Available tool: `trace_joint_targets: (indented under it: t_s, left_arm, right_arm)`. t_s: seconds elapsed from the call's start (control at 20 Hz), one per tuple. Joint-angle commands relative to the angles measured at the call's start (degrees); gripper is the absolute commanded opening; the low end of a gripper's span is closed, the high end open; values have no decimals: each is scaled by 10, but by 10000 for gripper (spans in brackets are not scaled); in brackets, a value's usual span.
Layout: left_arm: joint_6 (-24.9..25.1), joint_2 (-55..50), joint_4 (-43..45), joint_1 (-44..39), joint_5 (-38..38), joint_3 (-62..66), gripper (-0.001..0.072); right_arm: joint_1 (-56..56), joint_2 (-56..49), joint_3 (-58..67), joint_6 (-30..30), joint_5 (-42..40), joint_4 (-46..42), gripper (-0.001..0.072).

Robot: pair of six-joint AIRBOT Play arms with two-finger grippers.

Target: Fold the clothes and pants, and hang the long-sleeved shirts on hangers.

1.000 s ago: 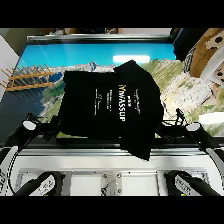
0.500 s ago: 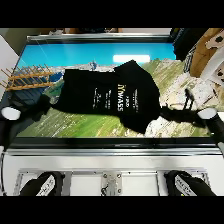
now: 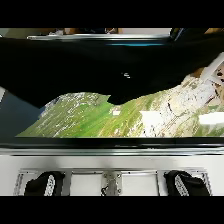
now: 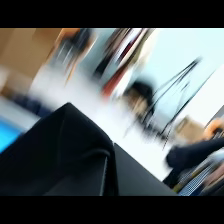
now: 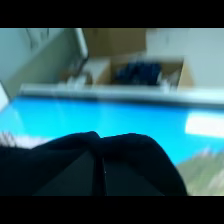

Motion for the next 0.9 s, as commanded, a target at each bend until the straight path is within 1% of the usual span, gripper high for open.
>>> trace_joint_targets:
  t_s: [0.0,0.15,0.3,0.4,0.5,0.65,0.75,0.85]
  left_arm:
    - [6,56,5,1,-1,60,7]
    - [6,38,4,1,-22,66,7]
    - [6,-21,3,1,-71,24,7]
    - [6,-73,-1,1,-97,-23,7]
    - [8,-143,-1,-13,-106,-72,7]
    - [35,-266,0,-57,-75,-120,7]
    - [37,-362,5,-86,-40,-131,8]
    - [37,-469,4,-101,-12,-106,7]
  right_arm:
    - [0,58,73,38,-33,-63,15]
    - [0,66,76,99,-18,-124,15]
    - [0,26,76,128,46,-124,15]
    - [0,-27,75,132,106,-124,16]
    - [1,-103,72,136,163,-124,15]
    - [9,-250,62,136,225,-135,16]
    - [24,-356,61,136,239,-173,16]
    - [37,-460,61,131,223,-190,16]
